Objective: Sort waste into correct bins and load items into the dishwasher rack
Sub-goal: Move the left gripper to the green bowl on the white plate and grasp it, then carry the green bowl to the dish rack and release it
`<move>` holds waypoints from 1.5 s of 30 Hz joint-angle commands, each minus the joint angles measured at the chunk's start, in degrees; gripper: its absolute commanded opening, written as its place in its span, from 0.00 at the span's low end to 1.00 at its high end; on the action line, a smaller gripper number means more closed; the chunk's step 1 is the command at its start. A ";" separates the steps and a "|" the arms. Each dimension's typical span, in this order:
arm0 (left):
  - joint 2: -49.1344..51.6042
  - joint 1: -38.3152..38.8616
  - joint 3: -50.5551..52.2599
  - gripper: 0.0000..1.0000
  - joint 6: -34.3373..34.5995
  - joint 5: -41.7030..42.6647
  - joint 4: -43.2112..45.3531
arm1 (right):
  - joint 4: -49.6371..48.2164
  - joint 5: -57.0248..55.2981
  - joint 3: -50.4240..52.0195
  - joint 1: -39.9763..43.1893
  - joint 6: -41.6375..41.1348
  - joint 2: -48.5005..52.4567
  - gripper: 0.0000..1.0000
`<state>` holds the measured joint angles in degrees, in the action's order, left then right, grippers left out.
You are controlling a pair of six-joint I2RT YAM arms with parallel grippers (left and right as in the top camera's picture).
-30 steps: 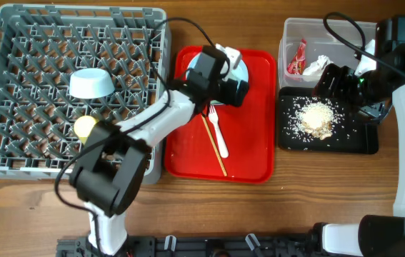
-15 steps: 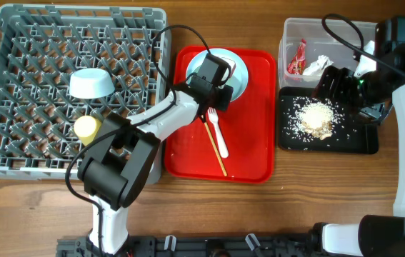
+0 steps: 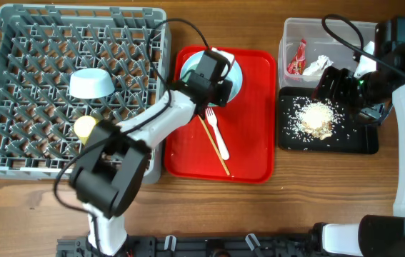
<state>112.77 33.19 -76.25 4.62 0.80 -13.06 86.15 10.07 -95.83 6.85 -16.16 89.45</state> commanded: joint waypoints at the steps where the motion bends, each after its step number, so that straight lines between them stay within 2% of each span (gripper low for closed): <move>1: -10.38 -3.50 -0.28 0.04 1.86 8.48 0.31 | 0.09 0.48 -1.22 0.13 1.14 -0.85 1.00; 4: -14.93 -9.77 -0.28 0.04 3.80 17.11 0.17 | -0.09 0.48 -1.22 0.13 1.14 -0.83 1.00; 8: -16.76 -20.96 -0.28 0.04 5.53 33.92 0.63 | -0.13 0.48 -1.22 0.13 1.14 -0.83 1.00; 11: -15.82 -28.48 -0.26 0.04 9.14 41.38 0.81 | -0.17 0.46 -1.22 0.15 1.18 -0.83 1.00; 14: -14.14 -33.57 -0.26 0.04 9.57 50.40 2.69 | -0.13 0.46 -1.22 0.13 1.16 -0.83 1.00; 18: -8.37 -39.21 -0.26 0.04 14.80 62.82 10.84 | -0.17 0.46 -1.22 0.13 1.16 -0.83 1.00; 25: 2.36 -42.49 -0.26 0.04 30.91 68.19 29.31 | -0.09 0.44 -1.22 0.13 1.16 -0.83 1.00; 27: 4.09 -42.86 -0.26 0.04 31.93 68.13 31.82 | 0.00 0.42 -1.22 0.13 1.16 -0.83 1.00; 32: 5.49 -45.62 -0.26 0.04 31.87 65.18 31.67 | 0.04 0.31 -1.22 0.13 1.14 -0.83 1.00; 33: 5.49 -46.66 -0.26 0.09 31.87 65.13 31.65 | 0.07 0.31 -1.22 0.13 1.14 -0.83 1.00; 34: 5.49 -47.43 -0.26 0.20 31.87 65.13 31.50 | 0.07 0.31 -1.22 0.13 1.16 -0.83 1.00; 35: 5.49 -47.93 -0.26 0.23 31.85 65.13 31.15 | 0.07 0.31 -1.22 0.13 1.14 -0.83 1.00; 36: 5.49 -48.48 -0.26 0.31 31.85 65.13 30.58 | 0.09 0.31 -1.22 0.13 1.16 -0.83 1.00; 37: 5.49 -49.05 -0.26 0.49 31.82 65.13 29.70 | 0.07 0.31 -1.22 0.13 1.16 -0.83 1.00; 39: 5.49 -50.25 -0.26 0.49 31.61 65.11 28.20 | 0.07 0.31 -1.22 0.13 1.11 -0.83 1.00; 40: 5.49 -50.86 -0.26 0.53 31.63 65.13 28.20 | 0.11 0.31 -1.22 0.13 1.11 -0.83 1.00; 43: 5.49 -52.61 -0.26 0.91 31.65 65.13 28.22 | 0.48 0.31 -1.22 0.13 1.14 -0.83 1.00; 44: 5.49 -53.16 -0.26 1.00 31.67 65.16 28.24 | 0.57 0.31 -1.22 0.13 1.11 -0.83 1.00; 45: 5.46 -53.79 -0.26 1.00 31.71 65.16 28.24 | 0.70 0.31 -1.22 0.13 1.11 -0.83 1.00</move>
<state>117.36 -18.48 -76.12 36.32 65.87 15.03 86.43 10.07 -95.83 6.85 -16.14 89.45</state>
